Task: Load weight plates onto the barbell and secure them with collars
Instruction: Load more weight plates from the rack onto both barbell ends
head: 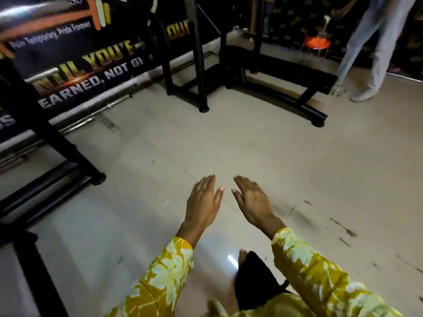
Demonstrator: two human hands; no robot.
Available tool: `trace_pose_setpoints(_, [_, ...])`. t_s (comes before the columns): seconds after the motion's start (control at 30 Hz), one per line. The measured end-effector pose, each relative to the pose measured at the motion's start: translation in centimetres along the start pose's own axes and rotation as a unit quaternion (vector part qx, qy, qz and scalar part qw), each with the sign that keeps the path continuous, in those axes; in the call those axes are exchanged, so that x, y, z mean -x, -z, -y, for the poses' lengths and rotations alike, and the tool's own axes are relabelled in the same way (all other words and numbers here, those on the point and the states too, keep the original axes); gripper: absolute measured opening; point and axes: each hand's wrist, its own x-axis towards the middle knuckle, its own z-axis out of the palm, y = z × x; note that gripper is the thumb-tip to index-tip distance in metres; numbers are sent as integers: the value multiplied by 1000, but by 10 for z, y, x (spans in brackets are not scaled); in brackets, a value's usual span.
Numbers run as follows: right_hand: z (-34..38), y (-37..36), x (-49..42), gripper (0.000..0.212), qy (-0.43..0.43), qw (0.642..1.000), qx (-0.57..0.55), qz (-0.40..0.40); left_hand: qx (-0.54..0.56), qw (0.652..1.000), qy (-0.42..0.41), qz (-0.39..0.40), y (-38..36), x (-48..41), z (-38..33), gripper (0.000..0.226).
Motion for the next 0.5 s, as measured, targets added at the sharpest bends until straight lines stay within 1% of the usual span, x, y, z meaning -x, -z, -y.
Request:
trace_pose_setpoints(0.03, [-6, 5, -41, 46, 10, 1000, -7, 9, 0, 1000, 19, -3, 4, -34, 4, 49])
trace_pose_setpoints(0.1, [-9, 12, -87, 46, 32, 999, -6, 16, -8, 999, 39, -11, 12, -76, 11, 50])
trace_pose_setpoints(0.23, [-16, 23, -210, 47, 80, 996, -20, 27, -15, 994, 95, -41, 27, -181, 28, 49])
trace_pose_setpoints(0.37, [-9, 20, -329, 47, 129, 989, -34, 56, -14, 986, 149, -68, 39, -273, 65, 49])
trace_pose_setpoints(0.5, [8, 8, -449, 46, 177, 982, -29, 63, -13, 978, 185, -95, 48, -366, 114, 48])
